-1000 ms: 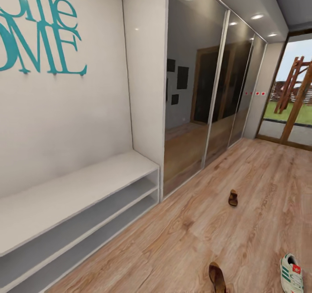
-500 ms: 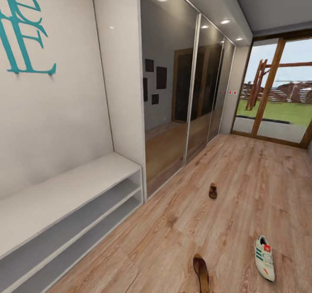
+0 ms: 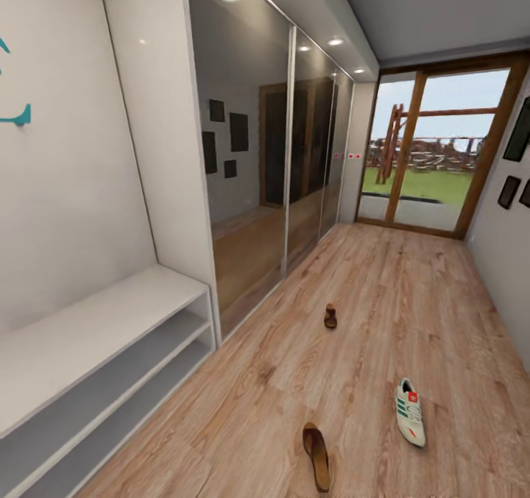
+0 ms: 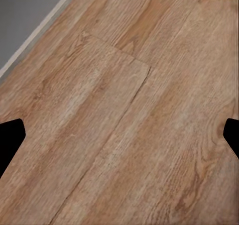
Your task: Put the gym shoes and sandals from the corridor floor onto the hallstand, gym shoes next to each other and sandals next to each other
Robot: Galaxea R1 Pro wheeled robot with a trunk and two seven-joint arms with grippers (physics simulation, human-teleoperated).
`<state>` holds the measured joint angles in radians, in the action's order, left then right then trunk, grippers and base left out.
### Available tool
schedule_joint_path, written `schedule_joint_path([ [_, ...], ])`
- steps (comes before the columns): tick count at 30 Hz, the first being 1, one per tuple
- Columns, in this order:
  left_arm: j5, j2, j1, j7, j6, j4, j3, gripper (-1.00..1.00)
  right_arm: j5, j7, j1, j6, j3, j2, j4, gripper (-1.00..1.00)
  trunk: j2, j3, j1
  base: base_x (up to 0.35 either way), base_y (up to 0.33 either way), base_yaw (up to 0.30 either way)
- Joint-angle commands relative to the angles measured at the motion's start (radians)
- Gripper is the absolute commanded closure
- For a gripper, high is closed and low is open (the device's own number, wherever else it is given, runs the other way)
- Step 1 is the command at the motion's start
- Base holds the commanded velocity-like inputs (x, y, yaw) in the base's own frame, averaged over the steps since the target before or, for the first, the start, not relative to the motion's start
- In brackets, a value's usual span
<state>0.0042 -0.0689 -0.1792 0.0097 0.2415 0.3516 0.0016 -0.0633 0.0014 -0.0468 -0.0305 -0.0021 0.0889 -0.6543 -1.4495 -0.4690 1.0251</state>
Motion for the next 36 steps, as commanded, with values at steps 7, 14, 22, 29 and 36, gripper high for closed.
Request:
schedule_joint_path([
  [7, 0.0, -0.001, 0.0, 0.001, 0.004, 0.0, 0.0, -1.0, -0.006, 0.0, 0.0, -0.003, 0.001, 0.0, 0.001, -1.0, -0.001, -0.001, 0.0, 0.0, 0.0, -0.29],
  [14, 0.0, -0.002, 0.0, 0.001, 0.004, 0.0, 0.0, -1.0, -0.005, -0.001, -0.001, -0.003, 0.003, -0.001, 0.001, -1.0, -0.001, -0.001, 0.0, 0.0, 0.0, -0.093],
  [22, 0.0, -0.002, 0.0, 0.001, 0.004, 0.0, 0.001, -1.0, -0.003, -0.003, -0.001, -0.003, 0.006, -0.002, 0.003, -1.0, -0.001, -0.001, 0.0, 0.0, 0.0, -0.015],
  [29, 0.001, -0.002, 0.0, 0.001, 0.004, 0.0, 0.001, -1.0, -0.001, -0.003, -0.001, -0.003, 0.011, -0.004, 0.02, -1.0, -0.001, -0.001, 0.0, 0.047, 0.0, -0.002],
  [36, 0.0, -0.002, 0.0, 0.001, 0.004, 0.0, 0.0, -1.0, -0.001, 0.001, -0.001, -0.003, 0.011, -0.005, 0.021, -1.0, -0.001, -0.001, 0.0, 0.12, 0.0, 0.0],
])
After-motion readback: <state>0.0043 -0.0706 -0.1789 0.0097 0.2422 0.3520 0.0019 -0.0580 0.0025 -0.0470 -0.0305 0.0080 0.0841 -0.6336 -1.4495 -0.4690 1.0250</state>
